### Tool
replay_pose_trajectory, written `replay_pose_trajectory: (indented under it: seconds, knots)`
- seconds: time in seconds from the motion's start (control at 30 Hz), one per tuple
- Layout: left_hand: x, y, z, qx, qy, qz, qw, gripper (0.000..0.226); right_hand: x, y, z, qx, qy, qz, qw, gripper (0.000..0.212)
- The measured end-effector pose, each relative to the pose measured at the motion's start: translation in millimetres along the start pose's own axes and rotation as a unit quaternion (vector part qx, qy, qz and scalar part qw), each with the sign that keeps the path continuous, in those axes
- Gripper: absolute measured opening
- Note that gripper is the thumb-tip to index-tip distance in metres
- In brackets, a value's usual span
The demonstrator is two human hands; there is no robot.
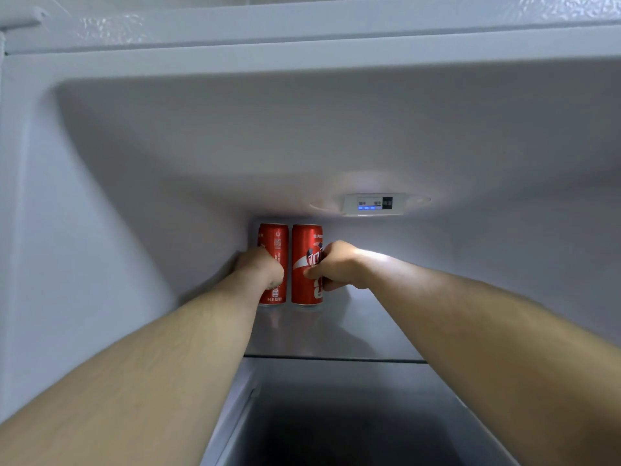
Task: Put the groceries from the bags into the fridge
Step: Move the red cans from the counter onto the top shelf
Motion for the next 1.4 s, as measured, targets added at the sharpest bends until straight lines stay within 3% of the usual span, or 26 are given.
replay_pose_trajectory:
  seconds: [0.17, 0.4, 0.77, 0.83, 0.97, 1.03, 1.13, 1.23, 1.4]
  knots:
    - [6.3, -14.8, 1.3, 0.011, 0.017, 0.005, 1.0, 0.051, 2.8, -18.3, -13.8, -0.025, -0.009, -0.004, 1.0, 0.049]
    - [15.1, -33.0, 7.0, 0.016, 0.016, -0.014, 1.0, 0.05, 8.7, -30.6, -23.7, -0.075, 0.046, -0.007, 0.996, 0.026]
    - [29.2, -36.7, 7.8, 0.005, -0.028, 0.002, 1.0, 0.05, 10.6, -25.5, -26.5, -0.084, 0.172, -0.01, 0.981, 0.037]
    - [26.2, -32.7, 9.2, 0.026, -0.036, -0.015, 0.999, 0.05, 8.7, -22.8, -26.2, -0.088, 0.196, -0.001, 0.977, 0.036]
    - [6.1, -11.5, 6.5, 0.105, -0.05, -0.134, 0.984, 0.036, -3.7, -14.3, -24.6, -0.083, 0.289, -0.022, 0.953, 0.025]
    - [2.3, 0.3, 7.4, 0.144, -0.072, -0.12, 0.98, 0.026, -7.7, -6.4, -22.1, -0.098, 0.314, -0.016, 0.944, 0.007]
    - [2.2, 11.9, 11.7, 0.189, -0.092, -0.066, 0.975, 0.043, -12.4, 9.0, -13.4, -0.14, 0.347, 0.008, 0.927, 0.029]
    - [-7.7, 19.1, 9.5, 0.221, -0.084, -0.07, 0.969, 0.066, -25.8, 21.8, -7.5, -0.165, 0.371, -0.016, 0.914, 0.05]
    - [-15.1, 30.7, 15.7, 0.212, -0.048, 0.023, 0.976, 0.069, -48.5, 50.8, -15.6, -0.118, 0.391, 0.008, 0.913, 0.063]
Point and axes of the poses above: each hand's wrist, its own y-axis away from the middle knuckle, its own x-axis out of the palm, z = x × y, the point moved 1 cm from there along -y, towards the middle knuckle, and after that the axes turned 9 degrees about -x, right-handed, at the moved point
